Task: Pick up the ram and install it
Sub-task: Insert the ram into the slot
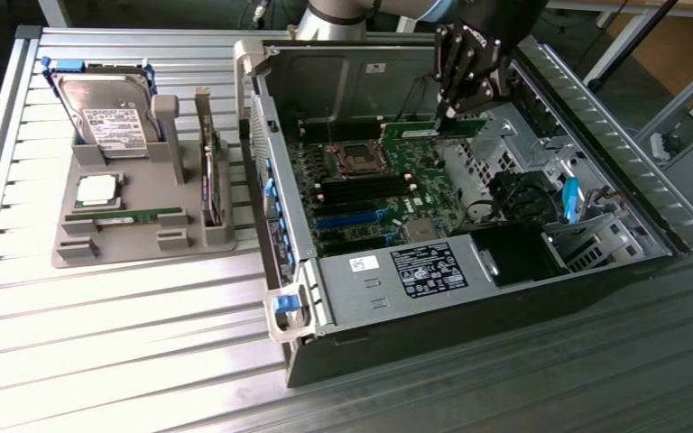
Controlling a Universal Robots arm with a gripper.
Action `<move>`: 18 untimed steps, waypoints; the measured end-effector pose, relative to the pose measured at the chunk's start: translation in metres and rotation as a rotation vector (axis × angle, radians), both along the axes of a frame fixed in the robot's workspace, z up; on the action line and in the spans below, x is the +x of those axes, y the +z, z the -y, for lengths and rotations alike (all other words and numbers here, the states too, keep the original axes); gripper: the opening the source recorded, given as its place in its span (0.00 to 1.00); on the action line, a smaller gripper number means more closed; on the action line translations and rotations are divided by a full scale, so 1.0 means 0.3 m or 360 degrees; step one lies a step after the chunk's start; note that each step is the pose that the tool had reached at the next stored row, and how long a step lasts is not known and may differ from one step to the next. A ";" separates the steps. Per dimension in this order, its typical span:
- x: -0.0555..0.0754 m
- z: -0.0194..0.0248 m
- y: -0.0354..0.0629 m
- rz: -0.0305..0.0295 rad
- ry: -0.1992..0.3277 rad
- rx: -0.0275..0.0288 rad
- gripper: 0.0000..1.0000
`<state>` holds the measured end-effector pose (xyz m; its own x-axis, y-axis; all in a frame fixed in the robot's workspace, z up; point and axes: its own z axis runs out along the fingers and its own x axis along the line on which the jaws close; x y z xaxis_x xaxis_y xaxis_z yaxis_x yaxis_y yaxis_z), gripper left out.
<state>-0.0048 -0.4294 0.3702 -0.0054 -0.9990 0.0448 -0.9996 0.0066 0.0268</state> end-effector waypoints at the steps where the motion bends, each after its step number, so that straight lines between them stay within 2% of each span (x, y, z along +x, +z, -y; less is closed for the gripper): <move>1: 0.000 0.000 -0.001 0.00001 0.0000 -0.00002 0.12; 9: 0.000 0.000 -0.011 0.00000 0.0000 -0.00052 0.12; 18: 0.000 0.000 -0.027 0.00000 0.0000 -0.00063 0.12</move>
<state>-0.0048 -0.4294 0.3622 -0.0054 -0.9988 0.0488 -0.9996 0.0067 0.0267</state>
